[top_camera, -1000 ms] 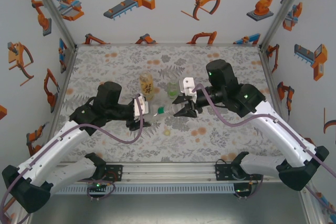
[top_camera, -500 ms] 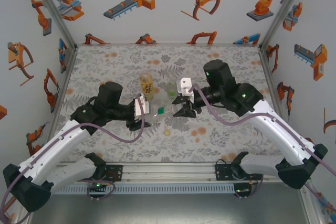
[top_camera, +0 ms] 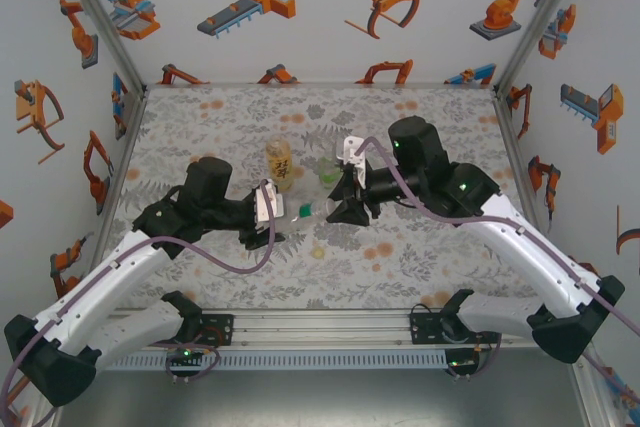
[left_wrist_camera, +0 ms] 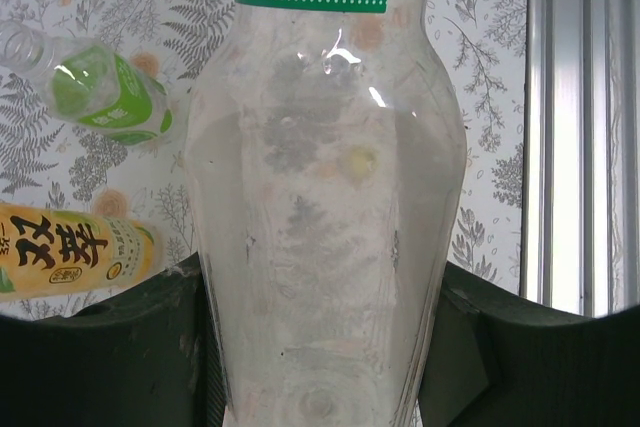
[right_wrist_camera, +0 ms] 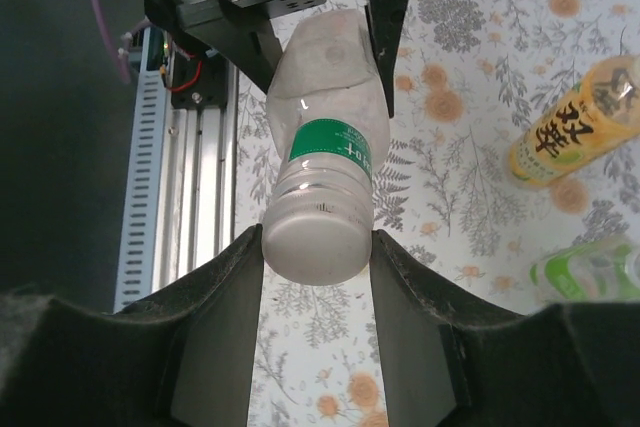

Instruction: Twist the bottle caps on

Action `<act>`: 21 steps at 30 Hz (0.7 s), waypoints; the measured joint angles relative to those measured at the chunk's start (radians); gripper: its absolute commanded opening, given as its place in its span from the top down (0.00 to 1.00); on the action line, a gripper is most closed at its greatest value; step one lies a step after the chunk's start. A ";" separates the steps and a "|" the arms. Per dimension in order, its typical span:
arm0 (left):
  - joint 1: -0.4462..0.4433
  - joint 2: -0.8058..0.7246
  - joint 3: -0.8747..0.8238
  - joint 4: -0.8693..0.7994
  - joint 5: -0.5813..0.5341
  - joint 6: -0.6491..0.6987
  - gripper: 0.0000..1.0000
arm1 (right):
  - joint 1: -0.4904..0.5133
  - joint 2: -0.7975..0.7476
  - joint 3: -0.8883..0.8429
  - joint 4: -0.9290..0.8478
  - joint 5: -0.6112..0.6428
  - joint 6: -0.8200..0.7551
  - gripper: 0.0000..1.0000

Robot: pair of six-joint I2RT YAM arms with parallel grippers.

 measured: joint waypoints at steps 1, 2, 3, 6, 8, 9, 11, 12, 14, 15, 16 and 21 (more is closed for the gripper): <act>0.000 0.000 0.000 0.000 -0.003 -0.001 1.00 | 0.000 0.000 -0.003 0.011 0.010 0.031 1.00; 0.000 0.000 0.000 0.000 -0.005 -0.001 1.00 | 0.000 0.000 -0.007 0.019 0.021 0.068 1.00; 0.001 0.000 0.000 0.001 -0.008 -0.002 1.00 | 0.000 0.000 -0.009 0.026 0.031 0.099 1.00; 0.002 0.000 -0.001 0.002 -0.016 -0.004 1.00 | 0.001 -0.001 -0.019 0.049 0.064 0.230 1.00; 0.004 -0.002 -0.002 -0.001 -0.025 -0.003 1.00 | 0.001 -0.003 -0.035 0.074 0.087 0.337 1.00; 0.006 -0.003 -0.003 -0.002 -0.029 -0.003 1.00 | 0.001 -0.004 -0.043 0.086 0.098 0.388 1.00; 0.007 -0.006 -0.008 -0.005 -0.036 -0.004 1.00 | 0.001 -0.006 -0.062 0.110 0.121 0.505 1.00; 0.007 -0.008 -0.009 -0.008 -0.039 -0.004 1.00 | 0.001 -0.006 -0.069 0.120 0.130 0.558 1.00; 0.009 -0.010 -0.009 -0.016 -0.045 -0.004 1.00 | -0.001 -0.006 -0.086 0.142 0.147 0.684 1.00; 0.012 -0.011 -0.010 -0.019 -0.046 -0.004 1.00 | -0.002 -0.007 -0.093 0.153 0.153 0.735 1.00; 0.013 -0.013 -0.010 -0.021 -0.048 -0.004 1.00 | -0.005 -0.007 -0.103 0.166 0.159 0.795 1.00; 0.018 -0.019 -0.012 -0.028 -0.066 -0.008 1.00 | -0.018 -0.008 -0.149 0.227 0.177 1.061 1.00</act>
